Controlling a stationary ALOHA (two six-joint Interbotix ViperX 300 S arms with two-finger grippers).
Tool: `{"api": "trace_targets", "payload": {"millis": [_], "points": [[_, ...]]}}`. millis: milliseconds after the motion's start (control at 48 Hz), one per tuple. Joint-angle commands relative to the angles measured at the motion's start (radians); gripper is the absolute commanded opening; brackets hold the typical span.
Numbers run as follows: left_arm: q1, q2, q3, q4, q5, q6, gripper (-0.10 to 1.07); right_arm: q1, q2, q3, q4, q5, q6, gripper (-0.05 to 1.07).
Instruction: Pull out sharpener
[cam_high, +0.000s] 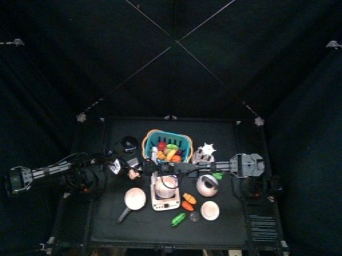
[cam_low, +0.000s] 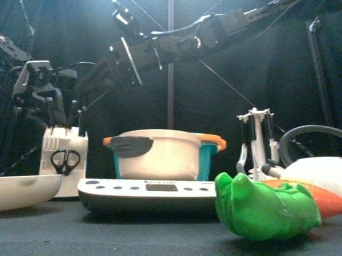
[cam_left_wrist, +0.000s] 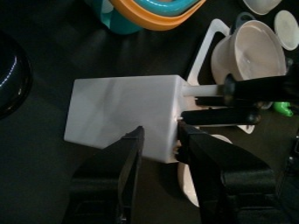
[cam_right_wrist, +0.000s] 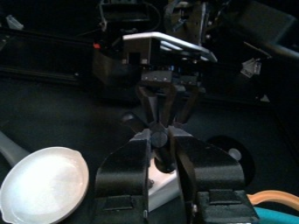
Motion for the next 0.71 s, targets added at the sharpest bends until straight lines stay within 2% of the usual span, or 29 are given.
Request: {"api": "trace_targets", "payload": {"millis": [0, 688], "points": [[0.026, 0.031, 0.057, 0.011, 0.015, 0.003, 0.73, 0.034, -0.109, -0.028, 0.005, -0.052, 0.009, 0.16], [0.026, 0.031, 0.057, 0.003, 0.014, 0.003, 0.73, 0.040, -0.196, 0.049, -0.017, -0.097, 0.003, 0.16]]}}
